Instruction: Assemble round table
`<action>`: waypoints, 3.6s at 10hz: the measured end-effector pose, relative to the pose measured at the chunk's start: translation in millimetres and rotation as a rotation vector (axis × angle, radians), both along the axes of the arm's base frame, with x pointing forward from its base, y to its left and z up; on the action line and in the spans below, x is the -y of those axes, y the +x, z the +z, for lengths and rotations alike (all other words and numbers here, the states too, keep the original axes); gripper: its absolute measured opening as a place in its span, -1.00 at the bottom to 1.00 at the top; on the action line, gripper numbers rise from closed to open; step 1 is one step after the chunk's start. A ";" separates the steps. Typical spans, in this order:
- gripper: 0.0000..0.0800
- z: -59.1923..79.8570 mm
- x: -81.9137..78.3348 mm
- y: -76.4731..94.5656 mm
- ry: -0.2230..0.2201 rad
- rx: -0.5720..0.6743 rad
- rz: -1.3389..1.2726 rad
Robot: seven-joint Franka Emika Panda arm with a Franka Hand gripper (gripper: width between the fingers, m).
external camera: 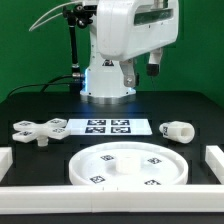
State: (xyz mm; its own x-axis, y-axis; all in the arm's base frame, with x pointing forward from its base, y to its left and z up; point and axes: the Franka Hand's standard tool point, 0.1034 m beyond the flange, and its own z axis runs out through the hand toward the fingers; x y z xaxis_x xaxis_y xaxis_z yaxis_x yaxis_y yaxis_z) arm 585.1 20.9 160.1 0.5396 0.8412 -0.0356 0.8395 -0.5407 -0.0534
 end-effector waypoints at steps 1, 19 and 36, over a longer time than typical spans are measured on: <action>0.63 0.2 0.2 -0.5 0.002 -0.004 0.002; 0.63 -102.6 26.2 -3.3 0.045 0.077 -0.013; 0.02 -141.9 24.4 -12.7 0.054 0.041 -0.055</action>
Offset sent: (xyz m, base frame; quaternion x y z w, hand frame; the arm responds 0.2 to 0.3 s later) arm 0.0000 0.0000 0.0000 0.0000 0.0000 0.0000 1.0000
